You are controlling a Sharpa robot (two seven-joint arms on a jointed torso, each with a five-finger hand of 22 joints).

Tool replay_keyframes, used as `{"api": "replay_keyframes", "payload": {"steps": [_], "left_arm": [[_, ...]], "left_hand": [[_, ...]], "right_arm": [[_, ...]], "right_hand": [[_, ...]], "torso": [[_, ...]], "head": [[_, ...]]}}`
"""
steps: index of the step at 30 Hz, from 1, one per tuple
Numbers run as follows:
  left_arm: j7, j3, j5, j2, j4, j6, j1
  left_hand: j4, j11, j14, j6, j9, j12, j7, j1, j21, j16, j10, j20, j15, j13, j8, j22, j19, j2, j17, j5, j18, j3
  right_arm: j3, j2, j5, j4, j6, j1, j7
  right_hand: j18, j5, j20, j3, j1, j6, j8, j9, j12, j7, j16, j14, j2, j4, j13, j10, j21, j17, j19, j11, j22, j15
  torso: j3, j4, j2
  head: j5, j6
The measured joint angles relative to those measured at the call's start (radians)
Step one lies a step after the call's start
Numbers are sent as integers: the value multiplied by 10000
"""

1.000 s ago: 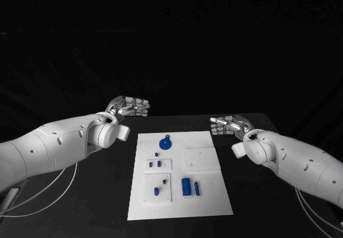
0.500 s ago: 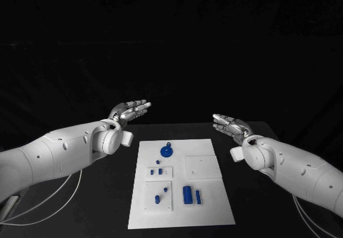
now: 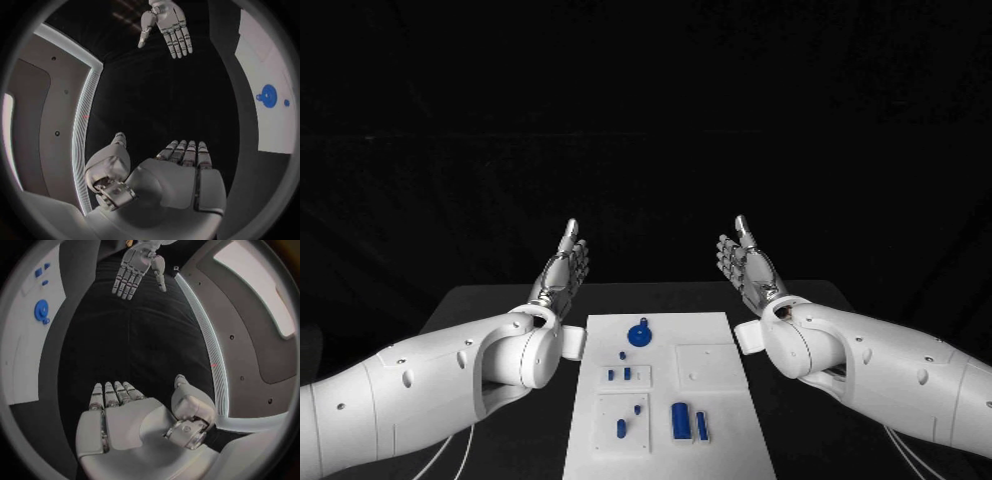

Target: Assemble the parts on the task board

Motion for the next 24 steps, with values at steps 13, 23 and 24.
{"api": "replay_keyframes", "payload": {"steps": [13,23,24], "left_arm": [[696,347,273,-298,1211,-1983,-547],[839,348,333,-300,1215,-2279,-547],[846,348,336,-300,1215,-2292,-547]], "left_hand": [[0,-32,-507,-411,-15,-38,-38,-1305,-1,0,-492,-33,-28,-18,0,-95,-319,5,-13,-38,2,-53],[0,-32,-507,-411,-17,-38,-38,-1305,-1,0,-491,-33,-28,-17,1,-97,-319,5,-12,-38,4,-53],[0,-31,-507,-411,-17,-38,-38,-1305,-1,0,-491,-33,-28,-17,1,-97,-319,5,-12,-38,4,-53]], "right_arm": [[-767,-677,1840,2163,-2801,201,1372],[-769,-687,2216,2193,-3331,208,1669],[-769,-687,2231,2193,-3351,208,1681]], "right_hand": [[0,-81,-51,41,-744,-290,-41,-21,0,-24,0,-413,-30,41,-20,-367,-37,-24,-259,-47,-25,-47],[1,-79,-50,40,-744,-290,-41,-21,0,-24,1,-413,-30,41,-19,-367,-37,-24,-258,-47,-23,-46],[1,-79,-50,40,-744,-290,-40,-21,0,-23,1,-413,-30,41,-18,-366,-37,-24,-258,-47,-23,-46]], "torso": [[-5,57,-105],[-5,59,-109],[-5,59,-109]], "head": [[-13,20],[-13,21],[-13,21]]}}
